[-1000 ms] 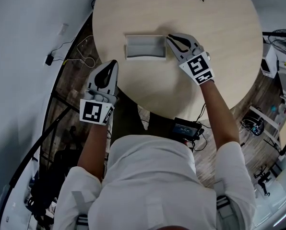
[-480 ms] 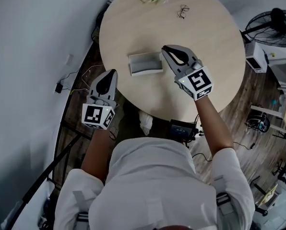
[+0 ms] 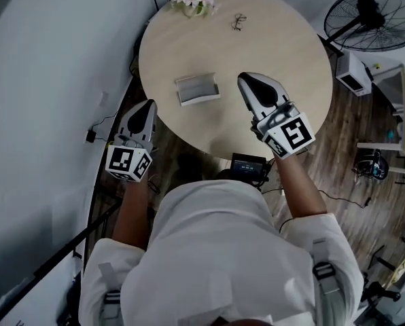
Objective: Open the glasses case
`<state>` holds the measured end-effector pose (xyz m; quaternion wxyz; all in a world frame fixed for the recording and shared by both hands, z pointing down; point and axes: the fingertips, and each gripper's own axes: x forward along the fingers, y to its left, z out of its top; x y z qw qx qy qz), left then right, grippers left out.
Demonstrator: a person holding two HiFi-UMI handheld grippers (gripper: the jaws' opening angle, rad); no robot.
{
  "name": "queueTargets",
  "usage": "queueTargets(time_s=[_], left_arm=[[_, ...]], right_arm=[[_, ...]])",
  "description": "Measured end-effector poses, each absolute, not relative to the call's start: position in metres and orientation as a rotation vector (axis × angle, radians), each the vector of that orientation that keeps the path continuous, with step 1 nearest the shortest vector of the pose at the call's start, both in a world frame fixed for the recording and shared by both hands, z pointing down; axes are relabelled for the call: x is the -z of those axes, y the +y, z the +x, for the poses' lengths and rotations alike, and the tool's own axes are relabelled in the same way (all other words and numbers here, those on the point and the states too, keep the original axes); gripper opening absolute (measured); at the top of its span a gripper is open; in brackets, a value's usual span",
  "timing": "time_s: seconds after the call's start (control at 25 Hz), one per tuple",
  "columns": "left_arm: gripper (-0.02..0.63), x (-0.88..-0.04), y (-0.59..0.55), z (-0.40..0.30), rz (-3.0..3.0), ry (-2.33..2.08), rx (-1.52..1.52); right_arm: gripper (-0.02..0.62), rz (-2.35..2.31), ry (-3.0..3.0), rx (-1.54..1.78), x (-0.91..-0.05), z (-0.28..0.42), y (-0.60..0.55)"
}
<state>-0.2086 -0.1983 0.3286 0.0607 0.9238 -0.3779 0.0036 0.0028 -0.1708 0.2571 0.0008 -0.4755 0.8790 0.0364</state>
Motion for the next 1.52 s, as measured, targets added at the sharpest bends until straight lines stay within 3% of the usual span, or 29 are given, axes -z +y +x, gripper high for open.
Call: queueTargets(time_s=[0.32, 0.8, 1.52], left_arm=[[0.012, -0.297, -0.118, -0.176, 2.784, -1.218, 0.02], [0.014, -0.313, 0.013, -0.127, 2.7, -1.336, -0.022], [0.014, -0.352, 0.099, -0.123, 2.605, -1.234, -0.093]], right_arm=[[0.028, -1.548, 2.643, -0.039, -0.258, 0.06, -0.082], [0.026, -1.583, 2.664, 0.08, -0.325, 0.119, 0.028], [0.025, -1.634, 2.636, 0.256, -0.36, 0.119, 0.107]])
